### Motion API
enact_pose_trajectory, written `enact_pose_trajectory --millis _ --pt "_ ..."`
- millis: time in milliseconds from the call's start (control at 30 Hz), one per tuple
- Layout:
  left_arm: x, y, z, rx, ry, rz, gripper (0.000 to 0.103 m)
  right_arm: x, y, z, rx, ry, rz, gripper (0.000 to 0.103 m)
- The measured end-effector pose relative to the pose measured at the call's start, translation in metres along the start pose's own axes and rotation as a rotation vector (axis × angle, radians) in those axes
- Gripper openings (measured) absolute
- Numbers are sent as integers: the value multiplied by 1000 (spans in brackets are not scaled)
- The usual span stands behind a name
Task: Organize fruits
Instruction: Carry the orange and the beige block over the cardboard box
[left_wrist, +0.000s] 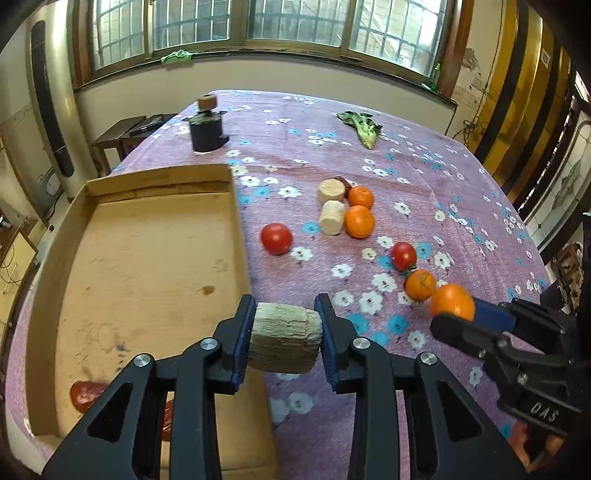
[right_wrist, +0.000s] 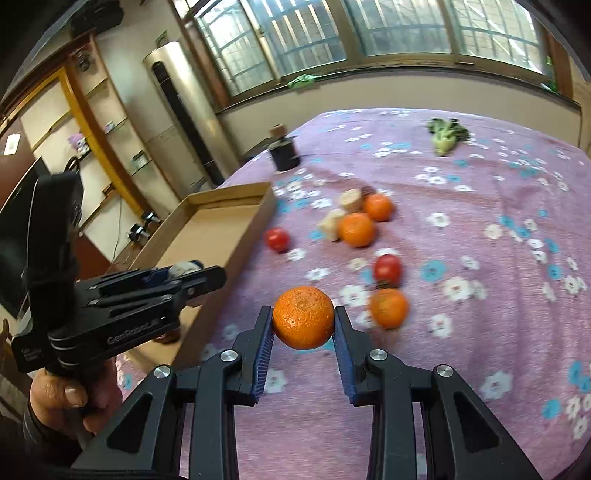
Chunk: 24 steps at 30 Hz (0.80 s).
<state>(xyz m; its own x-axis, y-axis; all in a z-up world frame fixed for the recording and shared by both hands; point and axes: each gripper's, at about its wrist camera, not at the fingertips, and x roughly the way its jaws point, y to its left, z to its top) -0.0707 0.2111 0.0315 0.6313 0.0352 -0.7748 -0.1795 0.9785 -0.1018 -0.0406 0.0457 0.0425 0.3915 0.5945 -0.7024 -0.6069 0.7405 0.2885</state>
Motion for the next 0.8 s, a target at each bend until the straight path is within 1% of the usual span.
enact_pose_trajectory --millis 433,800 --pt "-24 35 -9 -46 -35 23 30 10 52 1 -78 14 41 32" --pt "-25 64 -14 -85 -29 53 30 25 85 7 -127 33 72 32"
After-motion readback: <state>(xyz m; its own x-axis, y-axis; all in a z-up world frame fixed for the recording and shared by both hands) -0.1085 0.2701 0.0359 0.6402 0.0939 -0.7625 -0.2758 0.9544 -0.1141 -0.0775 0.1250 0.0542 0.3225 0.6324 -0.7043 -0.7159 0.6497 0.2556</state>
